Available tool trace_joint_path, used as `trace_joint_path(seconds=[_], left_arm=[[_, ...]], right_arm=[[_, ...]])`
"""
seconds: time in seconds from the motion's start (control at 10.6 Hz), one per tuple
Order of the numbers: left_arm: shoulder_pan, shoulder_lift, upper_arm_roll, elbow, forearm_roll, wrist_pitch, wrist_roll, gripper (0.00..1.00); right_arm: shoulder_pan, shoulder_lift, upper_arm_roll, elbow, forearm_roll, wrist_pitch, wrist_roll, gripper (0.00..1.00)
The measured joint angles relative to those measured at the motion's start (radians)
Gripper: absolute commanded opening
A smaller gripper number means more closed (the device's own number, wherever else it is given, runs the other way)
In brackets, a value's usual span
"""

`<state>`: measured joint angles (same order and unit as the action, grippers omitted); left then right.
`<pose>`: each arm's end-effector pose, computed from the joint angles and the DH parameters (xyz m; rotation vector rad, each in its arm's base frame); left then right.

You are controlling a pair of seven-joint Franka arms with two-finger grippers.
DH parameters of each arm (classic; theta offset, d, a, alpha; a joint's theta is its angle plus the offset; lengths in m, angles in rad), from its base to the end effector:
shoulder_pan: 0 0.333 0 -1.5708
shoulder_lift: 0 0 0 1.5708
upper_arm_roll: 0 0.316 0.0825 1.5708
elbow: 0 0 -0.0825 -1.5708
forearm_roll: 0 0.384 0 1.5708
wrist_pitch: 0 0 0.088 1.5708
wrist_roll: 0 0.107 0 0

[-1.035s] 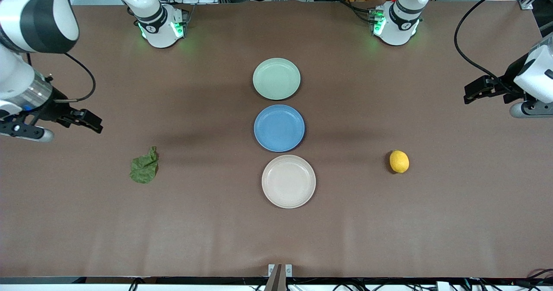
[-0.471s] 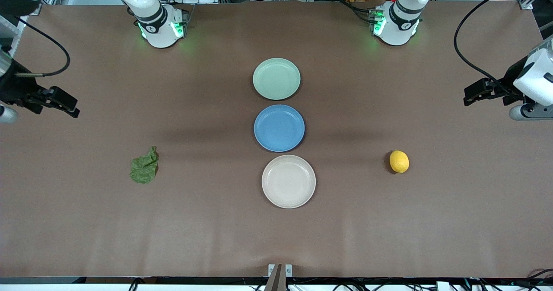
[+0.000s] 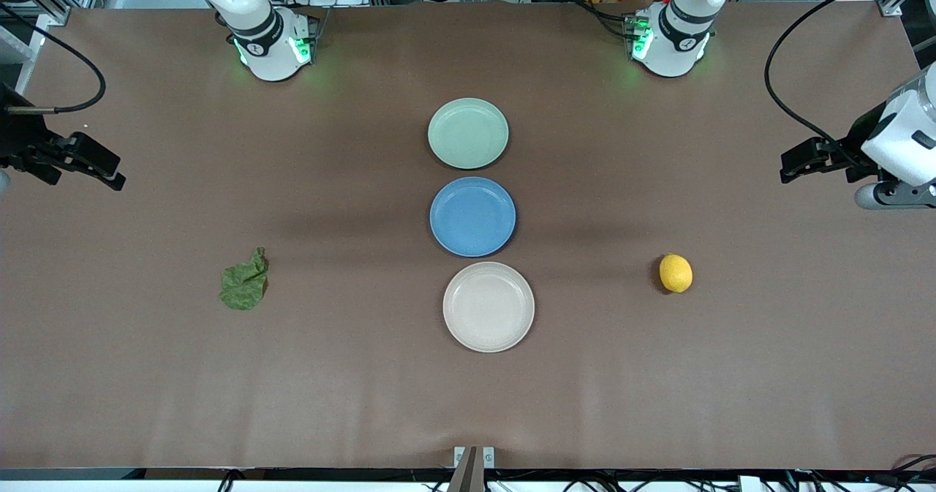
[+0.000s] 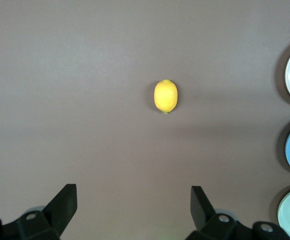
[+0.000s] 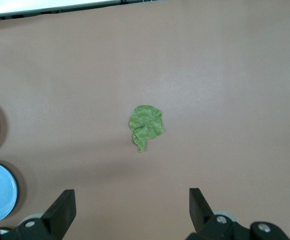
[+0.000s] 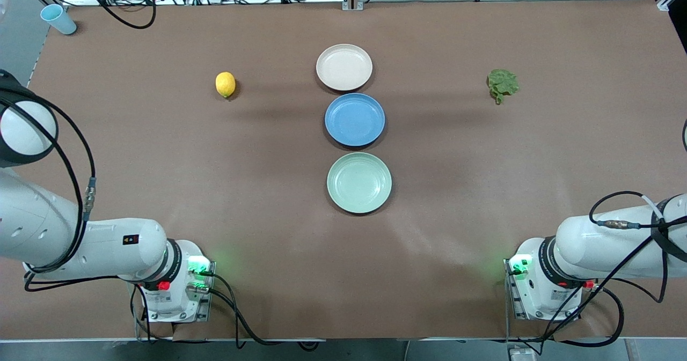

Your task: Pick lemon and lettuce from plates

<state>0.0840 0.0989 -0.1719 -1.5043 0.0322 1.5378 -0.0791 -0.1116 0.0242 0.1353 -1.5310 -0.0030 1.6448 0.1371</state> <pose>0.5787 -0.0425 0.5976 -3.1195 0.0132 0.0974 0.5698 0.0122 0.6368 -3.1259 0.1776 -0.1402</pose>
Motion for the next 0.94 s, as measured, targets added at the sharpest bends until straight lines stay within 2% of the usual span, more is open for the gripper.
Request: trace_joint_path(seconds=[0.94], left_arm=[[-0.001, 0.006, -0.007, -0.003, 0.0, 0.003, 0.0, 1.0]], right_arm=[[0.001, 0.0, 0.001, 0.016, 0.003, -0.047, -0.002, 1.0]])
